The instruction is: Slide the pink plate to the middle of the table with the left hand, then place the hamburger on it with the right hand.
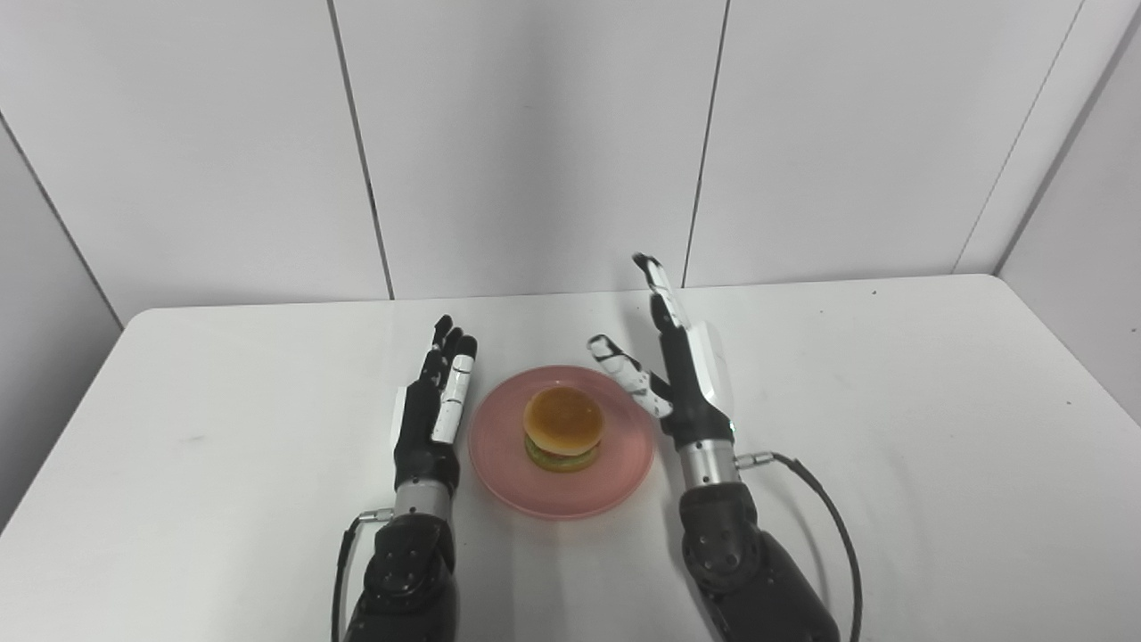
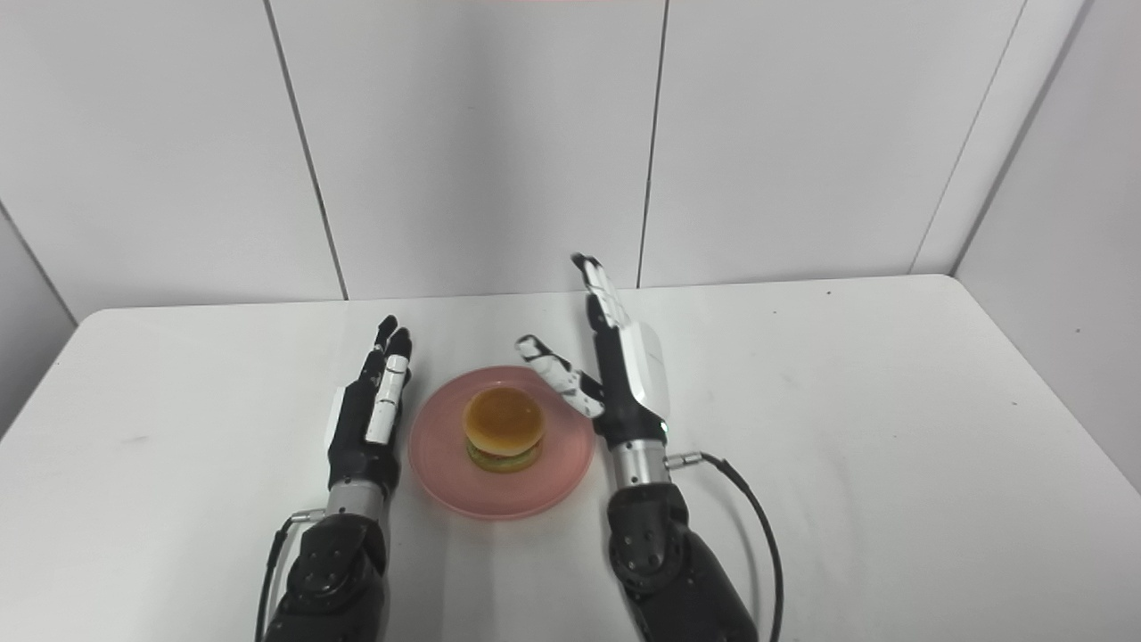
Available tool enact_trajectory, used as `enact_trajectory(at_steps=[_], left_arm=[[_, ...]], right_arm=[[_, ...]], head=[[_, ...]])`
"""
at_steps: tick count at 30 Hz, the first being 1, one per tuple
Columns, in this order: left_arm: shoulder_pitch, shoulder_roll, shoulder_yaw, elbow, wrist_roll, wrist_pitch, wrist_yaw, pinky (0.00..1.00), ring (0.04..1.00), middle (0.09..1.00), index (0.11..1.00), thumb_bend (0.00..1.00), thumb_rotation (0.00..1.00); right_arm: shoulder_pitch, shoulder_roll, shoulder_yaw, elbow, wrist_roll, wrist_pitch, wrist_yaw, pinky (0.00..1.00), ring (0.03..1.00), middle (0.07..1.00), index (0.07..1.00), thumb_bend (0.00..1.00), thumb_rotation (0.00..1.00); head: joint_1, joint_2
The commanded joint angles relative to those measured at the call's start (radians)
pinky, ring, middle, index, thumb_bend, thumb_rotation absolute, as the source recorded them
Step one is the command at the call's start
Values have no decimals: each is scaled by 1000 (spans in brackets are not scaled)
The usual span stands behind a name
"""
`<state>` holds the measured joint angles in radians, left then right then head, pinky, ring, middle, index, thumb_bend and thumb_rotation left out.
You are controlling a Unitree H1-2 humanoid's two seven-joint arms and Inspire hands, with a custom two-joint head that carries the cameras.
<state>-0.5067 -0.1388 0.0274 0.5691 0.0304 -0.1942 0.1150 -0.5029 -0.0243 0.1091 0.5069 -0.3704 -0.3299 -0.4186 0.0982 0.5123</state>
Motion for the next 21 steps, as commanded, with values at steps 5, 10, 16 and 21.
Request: enact_trajectory(at_steps=[5, 10, 16, 21], left_arm=[[31, 14, -4, 28, 17, -22, 32, 1000, 1000, 1000, 970, 689, 831], [32, 11, -11, 32, 20, -17, 36, 1000, 1000, 1000, 993, 668, 842], [24, 0, -18, 40, 25, -20, 42, 1000, 1000, 1000, 1000, 658, 848], [2, -22, -11, 86, 8, -56, 48, 1000, 1000, 1000, 1000, 647, 820]], right_arm=[[-21, 63, -96, -13, 165, 88, 48, 966, 965, 982, 1000, 625, 1000], [-9, 63, -117, -13, 215, 165, 93, 987, 982, 990, 1000, 665, 1000], [1, 58, -135, -13, 290, 206, 166, 1000, 1000, 1000, 1000, 683, 1000], [15, 36, -142, -10, 304, 214, 200, 991, 1000, 1000, 1000, 694, 1000]], head=[[0, 2], [9, 6], [70, 18], [147, 13]])
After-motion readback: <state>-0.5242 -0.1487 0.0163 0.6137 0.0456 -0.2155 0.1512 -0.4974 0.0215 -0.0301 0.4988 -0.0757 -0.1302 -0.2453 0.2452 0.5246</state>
